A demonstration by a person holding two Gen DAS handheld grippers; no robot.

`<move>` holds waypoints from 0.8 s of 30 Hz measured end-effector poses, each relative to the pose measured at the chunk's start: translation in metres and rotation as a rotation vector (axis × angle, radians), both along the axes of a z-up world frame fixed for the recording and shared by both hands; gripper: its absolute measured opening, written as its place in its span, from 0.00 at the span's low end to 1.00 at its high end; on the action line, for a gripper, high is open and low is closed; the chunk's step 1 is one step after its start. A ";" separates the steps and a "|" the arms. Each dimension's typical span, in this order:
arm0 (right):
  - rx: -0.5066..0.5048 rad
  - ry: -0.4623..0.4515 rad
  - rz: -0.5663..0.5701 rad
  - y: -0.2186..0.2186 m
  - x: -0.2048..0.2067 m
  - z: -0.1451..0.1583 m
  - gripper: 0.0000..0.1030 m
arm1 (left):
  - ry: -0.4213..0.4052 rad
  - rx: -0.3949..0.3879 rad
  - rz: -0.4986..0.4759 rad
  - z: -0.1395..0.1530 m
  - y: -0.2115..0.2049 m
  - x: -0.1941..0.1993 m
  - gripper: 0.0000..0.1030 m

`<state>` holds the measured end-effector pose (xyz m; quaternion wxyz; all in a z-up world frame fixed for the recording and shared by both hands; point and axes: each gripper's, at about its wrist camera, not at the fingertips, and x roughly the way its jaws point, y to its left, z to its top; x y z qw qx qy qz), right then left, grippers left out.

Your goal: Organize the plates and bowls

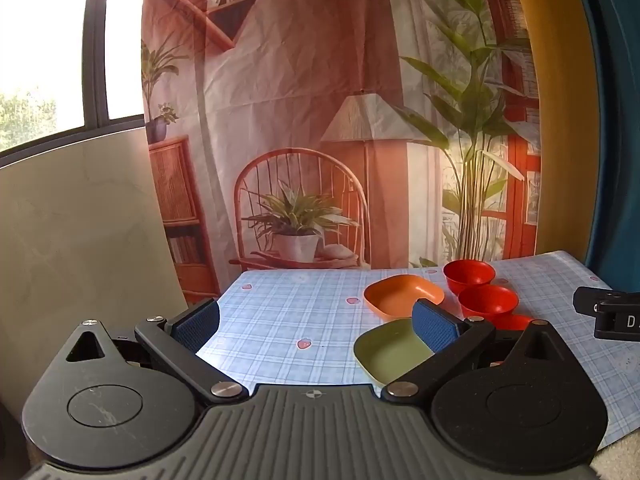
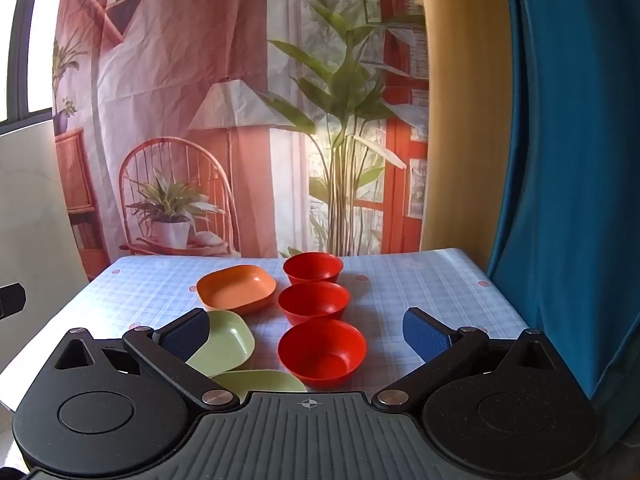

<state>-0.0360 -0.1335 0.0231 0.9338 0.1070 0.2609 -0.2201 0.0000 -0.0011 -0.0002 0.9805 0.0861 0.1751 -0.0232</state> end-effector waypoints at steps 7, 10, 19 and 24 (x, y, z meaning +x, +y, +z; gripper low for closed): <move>0.005 -0.002 -0.001 -0.001 0.000 0.000 1.00 | 0.008 0.001 0.000 -0.002 -0.001 0.005 1.00; 0.006 -0.003 0.000 -0.001 0.000 0.000 1.00 | 0.002 0.008 0.006 -0.003 -0.004 0.002 1.00; 0.007 -0.003 -0.003 -0.001 0.000 -0.001 1.00 | -0.005 0.005 0.012 -0.001 -0.002 0.001 1.00; 0.008 -0.004 -0.004 -0.001 0.000 -0.001 1.00 | -0.005 0.005 0.020 0.001 0.001 0.000 1.00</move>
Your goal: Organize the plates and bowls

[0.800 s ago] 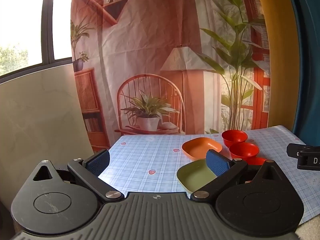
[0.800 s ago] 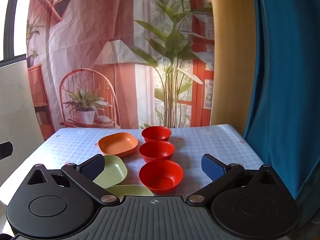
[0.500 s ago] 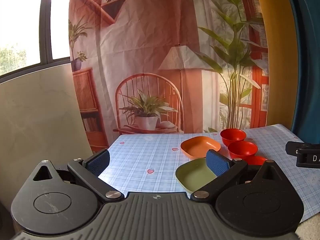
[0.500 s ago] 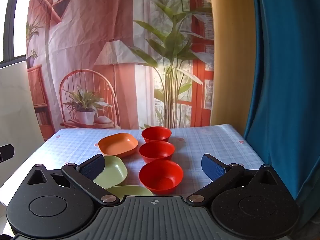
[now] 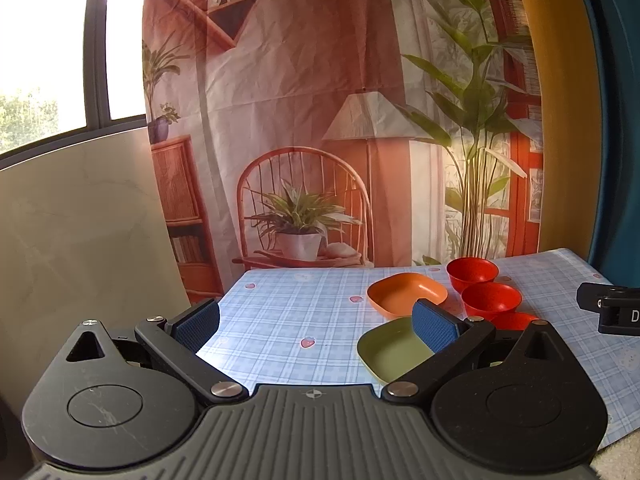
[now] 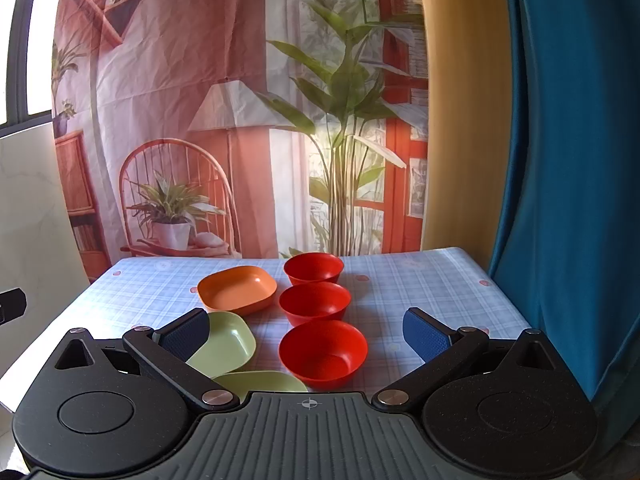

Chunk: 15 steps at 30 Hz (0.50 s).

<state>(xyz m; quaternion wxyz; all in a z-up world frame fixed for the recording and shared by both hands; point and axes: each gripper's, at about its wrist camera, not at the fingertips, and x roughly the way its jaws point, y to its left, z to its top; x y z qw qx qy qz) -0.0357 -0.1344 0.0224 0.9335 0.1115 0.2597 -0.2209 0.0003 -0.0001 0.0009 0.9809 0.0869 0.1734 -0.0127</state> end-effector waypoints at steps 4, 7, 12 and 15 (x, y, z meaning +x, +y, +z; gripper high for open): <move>0.001 0.001 0.000 0.000 0.000 0.000 1.00 | 0.000 0.001 0.001 0.000 0.000 0.000 1.00; 0.001 -0.001 0.000 -0.001 0.000 0.000 1.00 | -0.001 0.002 0.002 0.000 0.000 0.000 1.00; 0.002 -0.001 -0.001 0.000 0.000 0.000 1.00 | 0.000 0.003 0.002 0.000 0.001 -0.001 1.00; 0.002 -0.001 -0.001 0.000 0.000 0.000 1.00 | 0.000 0.002 0.002 0.000 0.001 -0.001 1.00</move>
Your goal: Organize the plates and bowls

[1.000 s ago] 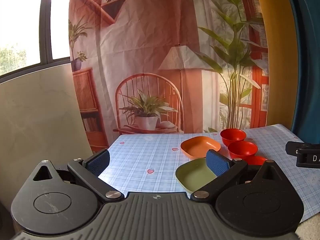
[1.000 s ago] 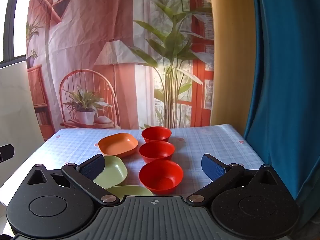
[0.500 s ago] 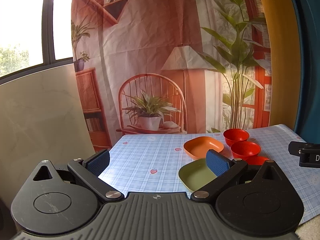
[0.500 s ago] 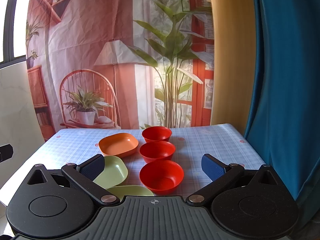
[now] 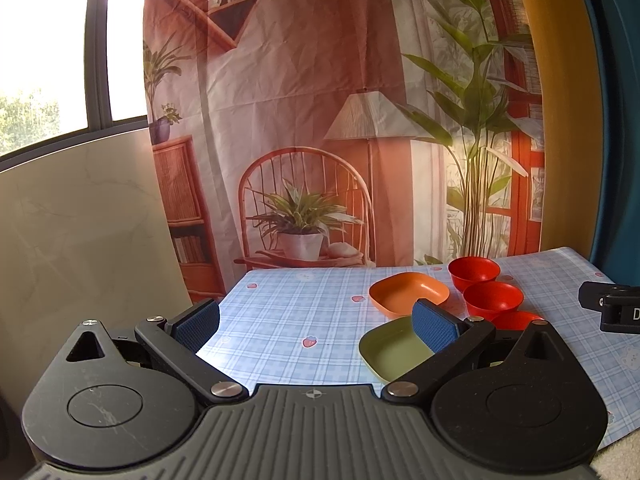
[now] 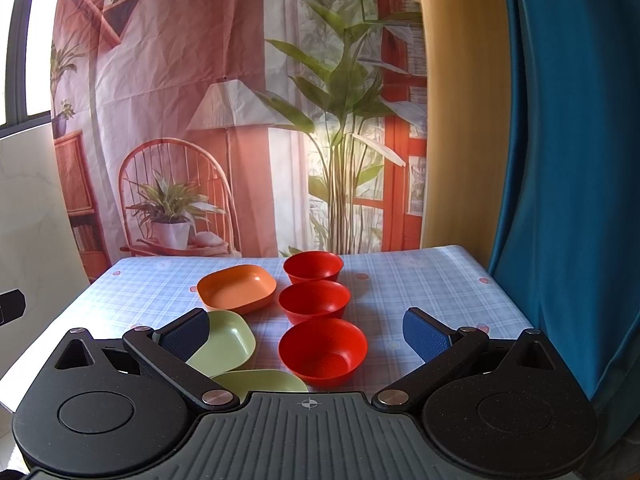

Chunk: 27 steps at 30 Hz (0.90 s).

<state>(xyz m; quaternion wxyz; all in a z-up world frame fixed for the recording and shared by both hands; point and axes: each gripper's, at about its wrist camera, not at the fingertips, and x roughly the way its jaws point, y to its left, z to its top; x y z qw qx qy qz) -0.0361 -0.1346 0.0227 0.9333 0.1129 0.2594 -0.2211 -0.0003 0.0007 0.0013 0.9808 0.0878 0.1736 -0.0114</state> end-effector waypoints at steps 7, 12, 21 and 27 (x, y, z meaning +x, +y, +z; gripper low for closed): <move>0.001 0.000 0.000 0.000 0.000 0.000 1.00 | 0.001 0.001 0.001 -0.001 0.000 -0.001 1.00; 0.001 -0.001 -0.001 0.000 0.000 -0.001 1.00 | 0.001 0.002 0.001 -0.002 0.000 -0.001 1.00; 0.003 -0.001 -0.003 0.000 0.000 -0.001 1.00 | 0.005 0.006 0.002 -0.002 0.001 0.000 1.00; 0.003 -0.001 -0.001 0.000 -0.001 -0.003 1.00 | 0.008 0.007 0.001 -0.003 0.001 -0.001 1.00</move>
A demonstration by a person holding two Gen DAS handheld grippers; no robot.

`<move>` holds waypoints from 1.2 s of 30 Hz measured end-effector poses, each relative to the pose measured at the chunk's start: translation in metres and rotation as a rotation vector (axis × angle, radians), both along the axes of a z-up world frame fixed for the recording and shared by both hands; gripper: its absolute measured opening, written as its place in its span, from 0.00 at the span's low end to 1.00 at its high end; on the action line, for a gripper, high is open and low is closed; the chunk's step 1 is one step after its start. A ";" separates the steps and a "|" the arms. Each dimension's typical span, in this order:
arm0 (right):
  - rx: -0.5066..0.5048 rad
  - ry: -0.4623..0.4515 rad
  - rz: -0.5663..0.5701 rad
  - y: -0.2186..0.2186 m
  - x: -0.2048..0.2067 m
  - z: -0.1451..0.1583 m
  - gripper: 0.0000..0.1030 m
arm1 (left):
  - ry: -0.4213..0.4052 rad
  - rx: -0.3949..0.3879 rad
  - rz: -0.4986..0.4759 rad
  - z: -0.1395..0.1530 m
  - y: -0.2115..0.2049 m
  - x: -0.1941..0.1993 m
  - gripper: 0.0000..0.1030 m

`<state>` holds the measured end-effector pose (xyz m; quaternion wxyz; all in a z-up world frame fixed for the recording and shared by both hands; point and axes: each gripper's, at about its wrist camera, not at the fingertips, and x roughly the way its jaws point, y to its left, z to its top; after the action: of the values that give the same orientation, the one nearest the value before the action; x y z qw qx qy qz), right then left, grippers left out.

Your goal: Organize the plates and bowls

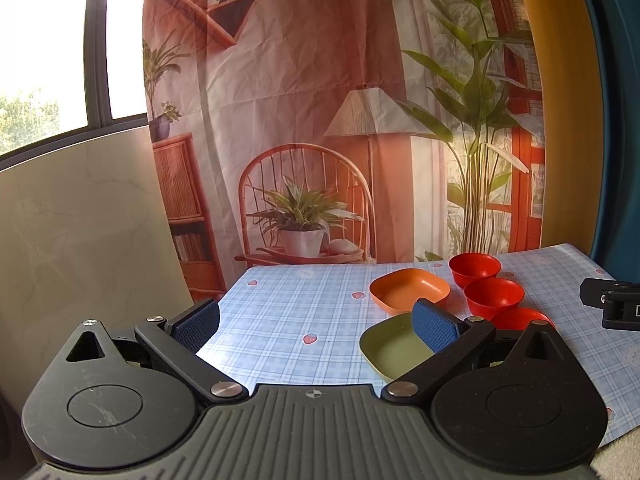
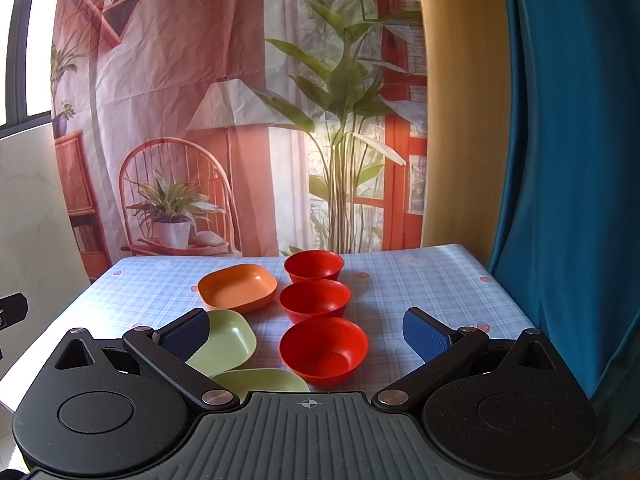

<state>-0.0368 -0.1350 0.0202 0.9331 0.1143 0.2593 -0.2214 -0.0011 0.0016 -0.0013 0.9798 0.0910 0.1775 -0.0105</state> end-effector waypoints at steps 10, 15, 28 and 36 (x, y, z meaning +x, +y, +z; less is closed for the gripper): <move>0.002 -0.002 -0.003 0.001 0.000 0.000 1.00 | 0.000 0.001 0.000 0.000 0.000 0.000 1.00; 0.003 -0.003 -0.004 0.001 0.000 0.000 1.00 | 0.001 0.000 0.000 0.000 0.000 0.000 1.00; 0.001 -0.010 -0.014 -0.003 0.003 -0.001 1.00 | 0.016 0.007 -0.023 0.001 -0.005 0.006 1.00; -0.030 -0.032 -0.002 -0.015 0.015 0.000 1.00 | -0.005 0.012 0.002 0.000 -0.006 0.028 1.00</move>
<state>-0.0218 -0.1501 0.0203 0.9385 0.1040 0.2410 -0.2244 0.0267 -0.0039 -0.0008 0.9798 0.0966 0.1751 -0.0081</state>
